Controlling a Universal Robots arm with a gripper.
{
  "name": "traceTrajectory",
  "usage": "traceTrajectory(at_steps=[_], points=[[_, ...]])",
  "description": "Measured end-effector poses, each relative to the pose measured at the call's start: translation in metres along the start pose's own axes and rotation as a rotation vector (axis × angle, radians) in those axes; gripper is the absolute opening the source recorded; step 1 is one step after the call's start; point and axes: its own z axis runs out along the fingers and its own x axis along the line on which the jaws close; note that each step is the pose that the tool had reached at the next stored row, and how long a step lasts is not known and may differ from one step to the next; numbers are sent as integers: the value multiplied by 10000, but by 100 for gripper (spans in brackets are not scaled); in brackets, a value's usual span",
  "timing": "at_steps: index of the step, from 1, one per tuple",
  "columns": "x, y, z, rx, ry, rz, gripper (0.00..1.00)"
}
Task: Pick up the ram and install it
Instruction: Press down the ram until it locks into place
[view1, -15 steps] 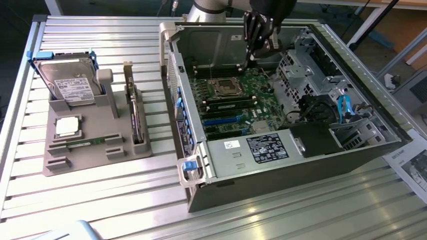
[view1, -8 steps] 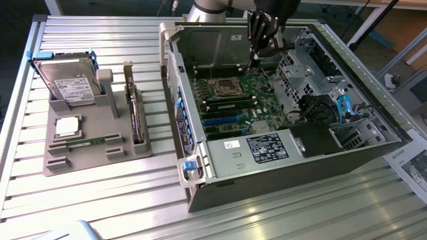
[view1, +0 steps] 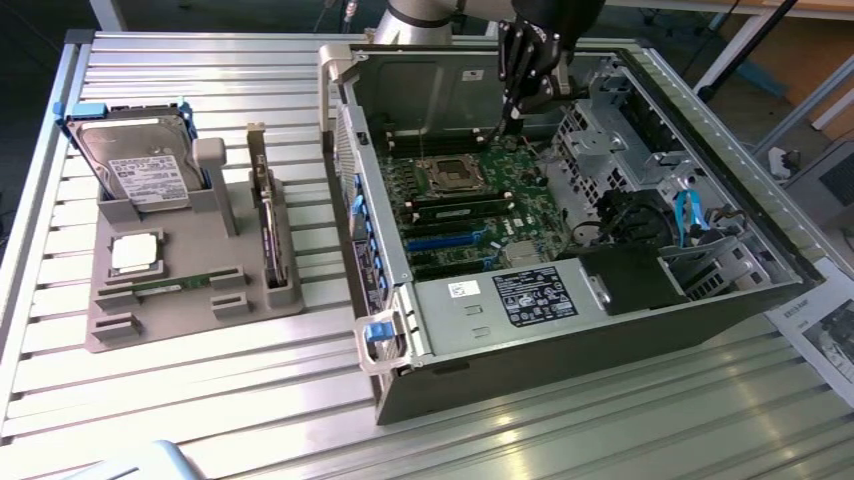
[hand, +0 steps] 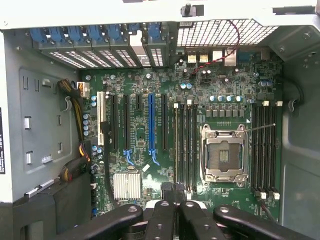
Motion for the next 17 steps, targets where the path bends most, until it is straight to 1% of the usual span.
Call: traceTrajectory(at_steps=[8, 9, 11, 17], points=[[0, 0, 0, -4, 1, 69, 10], [0, 0, 0, -13, 3, 215, 10], [0, 0, 0, -41, 13, 722, 10], [0, 0, 0, -104, 34, 1803, 10]])
